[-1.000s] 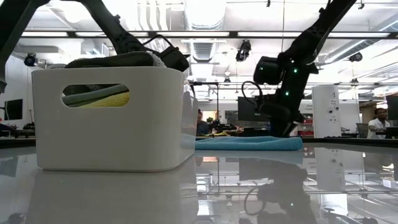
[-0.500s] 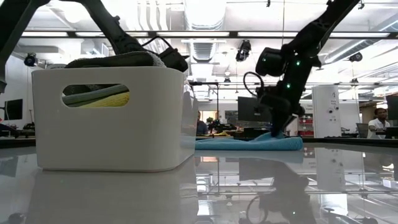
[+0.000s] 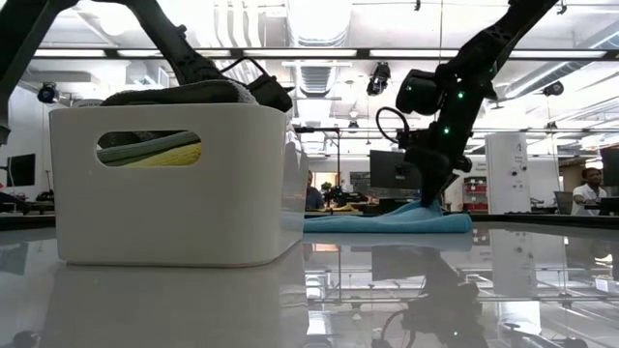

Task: Fold microfiber towels
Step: Fold the blue microfiber towel

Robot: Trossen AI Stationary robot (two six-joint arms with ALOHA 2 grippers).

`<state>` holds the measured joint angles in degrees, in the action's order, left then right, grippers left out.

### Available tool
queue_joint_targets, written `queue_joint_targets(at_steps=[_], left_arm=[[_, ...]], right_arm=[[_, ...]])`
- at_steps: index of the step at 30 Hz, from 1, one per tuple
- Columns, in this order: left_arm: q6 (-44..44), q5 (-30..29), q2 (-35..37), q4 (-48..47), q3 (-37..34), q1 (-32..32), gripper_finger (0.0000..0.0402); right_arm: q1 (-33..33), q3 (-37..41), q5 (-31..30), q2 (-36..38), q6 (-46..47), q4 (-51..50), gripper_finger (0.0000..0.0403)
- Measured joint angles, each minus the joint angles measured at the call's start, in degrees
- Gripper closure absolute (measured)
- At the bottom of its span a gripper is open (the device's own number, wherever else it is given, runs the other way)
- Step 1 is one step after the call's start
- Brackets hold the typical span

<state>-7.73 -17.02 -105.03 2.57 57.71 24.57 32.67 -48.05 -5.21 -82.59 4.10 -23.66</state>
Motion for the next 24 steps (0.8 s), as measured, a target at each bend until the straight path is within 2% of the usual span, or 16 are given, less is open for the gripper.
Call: queue_joint_targets(at_steps=[13,19,24], left_arm=[[-0.2,-0.5,0.2,0.0,0.6,-0.1,0.0246],[-0.2,-0.5,2.4,0.1,0.7,-0.5,0.0246],[-2.5,-0.5,4.9,-0.4,0.7,-1.4,0.0246]], right_arm=[[0.3,0.2,0.1,0.0,2.3,-0.2,0.0382],[0.6,-1.1,0.1,0.0,2.9,-3.2,0.0321],[1.5,-6.1,0.1,0.0,2.3,-8.2,0.0265]])
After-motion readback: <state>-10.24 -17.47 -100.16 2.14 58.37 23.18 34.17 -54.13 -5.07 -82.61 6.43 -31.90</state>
